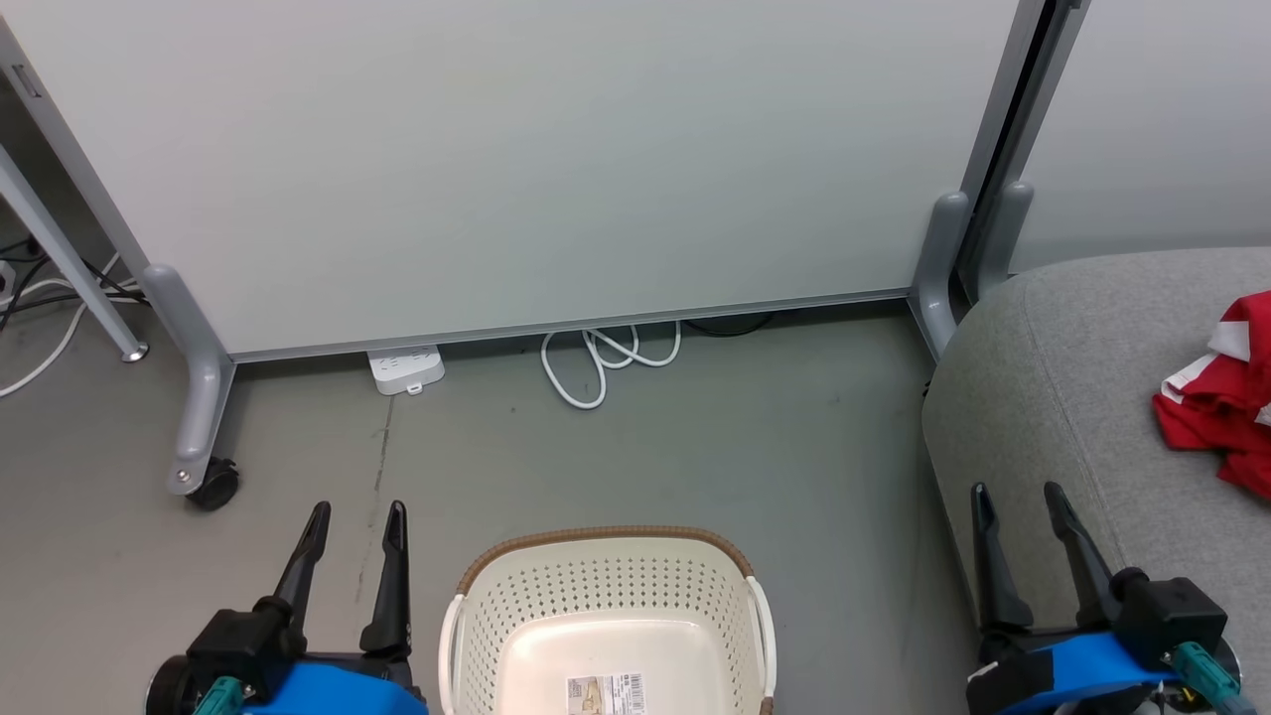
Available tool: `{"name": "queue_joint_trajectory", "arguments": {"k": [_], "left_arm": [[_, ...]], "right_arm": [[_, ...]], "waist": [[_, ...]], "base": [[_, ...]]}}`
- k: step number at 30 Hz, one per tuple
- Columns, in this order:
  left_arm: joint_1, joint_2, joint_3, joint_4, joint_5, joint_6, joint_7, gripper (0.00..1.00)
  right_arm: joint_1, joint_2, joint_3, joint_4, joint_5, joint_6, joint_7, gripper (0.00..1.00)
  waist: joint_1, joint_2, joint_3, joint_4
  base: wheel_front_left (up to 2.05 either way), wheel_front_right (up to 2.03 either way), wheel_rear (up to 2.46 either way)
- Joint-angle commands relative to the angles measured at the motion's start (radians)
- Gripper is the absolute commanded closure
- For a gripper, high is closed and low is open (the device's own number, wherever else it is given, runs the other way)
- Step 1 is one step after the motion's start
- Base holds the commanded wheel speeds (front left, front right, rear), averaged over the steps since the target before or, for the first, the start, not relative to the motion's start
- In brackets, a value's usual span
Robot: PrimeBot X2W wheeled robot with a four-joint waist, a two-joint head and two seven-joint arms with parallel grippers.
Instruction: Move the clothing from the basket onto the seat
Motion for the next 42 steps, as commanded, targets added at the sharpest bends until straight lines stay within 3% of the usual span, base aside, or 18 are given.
{"name": "queue_joint_trajectory", "arguments": {"k": [1,5,22,42], "left_arm": [[0.0,0.0,0.0,0.002,-0.001,0.0,0.0,1.0],[0.018,-0.003,0.001,0.038,-0.006,-0.001,0.008,1.0],[0.007,-0.002,0.043,0.027,-0.321,-0.012,0.091,1.0],[-0.003,-0.001,0.081,0.015,-0.607,-0.022,0.165,1.0]], "right_arm": [[0.0,0.0,0.0,0.002,0.001,0.0,0.0,1.0],[0.011,0.001,0.0,0.039,0.007,0.0,0.004,1.0],[-0.007,0.003,-0.019,0.027,0.336,0.0,0.088,1.0],[-0.023,0.004,-0.033,0.016,0.636,0.0,0.163,1.0]], "waist": [[0.0,0.0,0.0,0.0],[0.0,0.0,0.0,0.0],[0.0,0.0,0.0,-0.005],[0.0,0.0,0.0,-0.011]], "base": [[0.0,0.0,0.0],[0.0,0.0,0.0],[0.0,0.0,0.0],[0.0,0.0,0.0]]}}
